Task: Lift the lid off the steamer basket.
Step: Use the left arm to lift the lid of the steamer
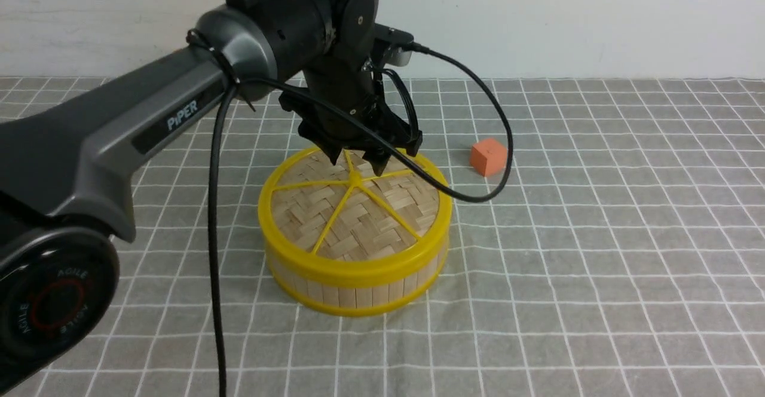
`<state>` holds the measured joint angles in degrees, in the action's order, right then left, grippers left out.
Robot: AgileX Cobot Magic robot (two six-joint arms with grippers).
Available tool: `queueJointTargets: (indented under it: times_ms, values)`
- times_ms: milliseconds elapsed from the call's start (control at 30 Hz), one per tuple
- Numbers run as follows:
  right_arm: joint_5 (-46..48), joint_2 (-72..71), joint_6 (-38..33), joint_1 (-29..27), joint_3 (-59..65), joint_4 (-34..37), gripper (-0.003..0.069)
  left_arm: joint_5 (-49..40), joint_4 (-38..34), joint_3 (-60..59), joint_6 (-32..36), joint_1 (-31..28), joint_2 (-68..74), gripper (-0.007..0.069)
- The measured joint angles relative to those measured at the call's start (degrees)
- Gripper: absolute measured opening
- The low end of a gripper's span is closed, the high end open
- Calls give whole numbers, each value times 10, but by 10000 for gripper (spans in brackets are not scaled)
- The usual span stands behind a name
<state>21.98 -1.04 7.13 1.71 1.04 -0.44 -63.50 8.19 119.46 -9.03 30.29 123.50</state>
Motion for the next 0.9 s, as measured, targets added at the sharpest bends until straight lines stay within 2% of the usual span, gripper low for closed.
queueJointTargets:
  times_ms: [233,600,900]
  values:
    - [0,0,0,0,0,0,242,-14,-20,0,0,0,20,335]
    - [0,0,0,0,0,0,242,-12,0,5,-28,-1,25,132]
    - [0,0,0,0,0,0,242,-17,12,11,-41,1,26,113]
